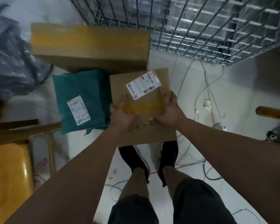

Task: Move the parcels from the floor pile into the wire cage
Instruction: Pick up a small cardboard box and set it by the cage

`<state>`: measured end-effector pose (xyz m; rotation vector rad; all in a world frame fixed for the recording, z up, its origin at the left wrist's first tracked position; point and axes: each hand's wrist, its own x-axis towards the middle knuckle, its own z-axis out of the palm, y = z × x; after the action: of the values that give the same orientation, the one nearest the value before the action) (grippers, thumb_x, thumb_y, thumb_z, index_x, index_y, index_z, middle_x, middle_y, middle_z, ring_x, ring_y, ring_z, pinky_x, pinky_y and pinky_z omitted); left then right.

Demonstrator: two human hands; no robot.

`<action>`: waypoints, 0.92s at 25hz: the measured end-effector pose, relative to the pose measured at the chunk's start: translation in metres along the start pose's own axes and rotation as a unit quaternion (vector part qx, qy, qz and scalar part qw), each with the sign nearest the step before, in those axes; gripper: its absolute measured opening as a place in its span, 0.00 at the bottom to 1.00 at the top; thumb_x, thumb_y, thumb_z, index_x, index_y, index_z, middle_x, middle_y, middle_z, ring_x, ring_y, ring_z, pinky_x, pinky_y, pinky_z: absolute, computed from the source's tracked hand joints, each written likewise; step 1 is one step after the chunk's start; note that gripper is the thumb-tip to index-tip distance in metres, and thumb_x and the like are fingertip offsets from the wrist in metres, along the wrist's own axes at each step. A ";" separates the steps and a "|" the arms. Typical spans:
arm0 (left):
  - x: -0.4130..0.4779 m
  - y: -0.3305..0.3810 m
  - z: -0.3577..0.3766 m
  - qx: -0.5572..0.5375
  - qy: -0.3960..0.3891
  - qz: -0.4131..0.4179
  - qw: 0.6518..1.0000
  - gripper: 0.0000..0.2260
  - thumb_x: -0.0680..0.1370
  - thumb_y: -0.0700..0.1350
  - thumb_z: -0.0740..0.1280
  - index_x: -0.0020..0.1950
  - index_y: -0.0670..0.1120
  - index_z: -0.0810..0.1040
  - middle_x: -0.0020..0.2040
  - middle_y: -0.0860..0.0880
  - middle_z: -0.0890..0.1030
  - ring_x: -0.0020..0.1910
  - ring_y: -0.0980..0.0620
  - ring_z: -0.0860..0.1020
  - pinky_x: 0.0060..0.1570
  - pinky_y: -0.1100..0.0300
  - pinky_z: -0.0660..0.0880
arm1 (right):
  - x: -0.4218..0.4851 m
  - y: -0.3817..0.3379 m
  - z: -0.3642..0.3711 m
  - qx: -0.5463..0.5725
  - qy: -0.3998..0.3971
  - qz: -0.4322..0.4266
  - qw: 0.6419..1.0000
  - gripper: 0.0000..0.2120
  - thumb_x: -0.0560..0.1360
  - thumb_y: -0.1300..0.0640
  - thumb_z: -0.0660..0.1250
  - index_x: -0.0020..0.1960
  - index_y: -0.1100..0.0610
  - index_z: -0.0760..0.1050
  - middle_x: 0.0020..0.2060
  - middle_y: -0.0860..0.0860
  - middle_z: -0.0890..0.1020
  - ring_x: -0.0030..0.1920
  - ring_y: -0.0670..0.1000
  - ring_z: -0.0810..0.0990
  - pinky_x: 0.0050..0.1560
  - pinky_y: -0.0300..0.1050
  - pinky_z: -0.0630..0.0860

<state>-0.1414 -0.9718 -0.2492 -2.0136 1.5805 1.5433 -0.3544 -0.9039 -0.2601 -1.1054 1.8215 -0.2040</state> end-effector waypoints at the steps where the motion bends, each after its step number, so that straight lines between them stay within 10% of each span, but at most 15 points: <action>1: 0.021 -0.012 0.008 0.001 0.004 -0.004 1.000 0.43 0.72 0.65 0.69 0.79 0.71 0.45 0.82 0.46 0.40 0.80 0.36 0.51 0.77 0.39 0.59 | 0.018 0.009 0.016 0.004 -0.003 -0.001 1.000 0.61 0.69 0.43 0.78 0.77 0.32 0.31 0.81 0.57 0.39 0.74 0.69 0.66 0.69 0.62 0.71; 11: 0.202 -0.100 0.087 0.002 0.021 -0.015 1.000 0.45 0.75 0.59 0.74 0.79 0.70 0.43 0.81 0.42 0.44 0.76 0.33 0.61 0.72 0.41 0.67 | 0.179 0.104 0.146 -0.014 0.017 0.000 1.000 0.64 0.66 0.47 0.81 0.77 0.32 0.31 0.80 0.57 0.40 0.72 0.69 0.68 0.67 0.64 0.75; 23: 0.226 -0.108 0.126 0.137 0.082 -0.007 0.987 0.43 0.76 0.56 0.71 0.81 0.63 0.45 0.80 0.45 0.38 0.78 0.34 0.49 0.75 0.36 0.60 | 0.208 0.117 0.160 -0.055 0.002 0.051 0.997 0.65 0.66 0.44 0.81 0.77 0.33 0.29 0.81 0.57 0.37 0.78 0.69 0.59 0.72 0.65 0.68</action>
<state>-0.1532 -0.9864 -0.5288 -2.0341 1.7229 1.1067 -0.3240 -0.9443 -0.5424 -1.0849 1.9068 -0.0455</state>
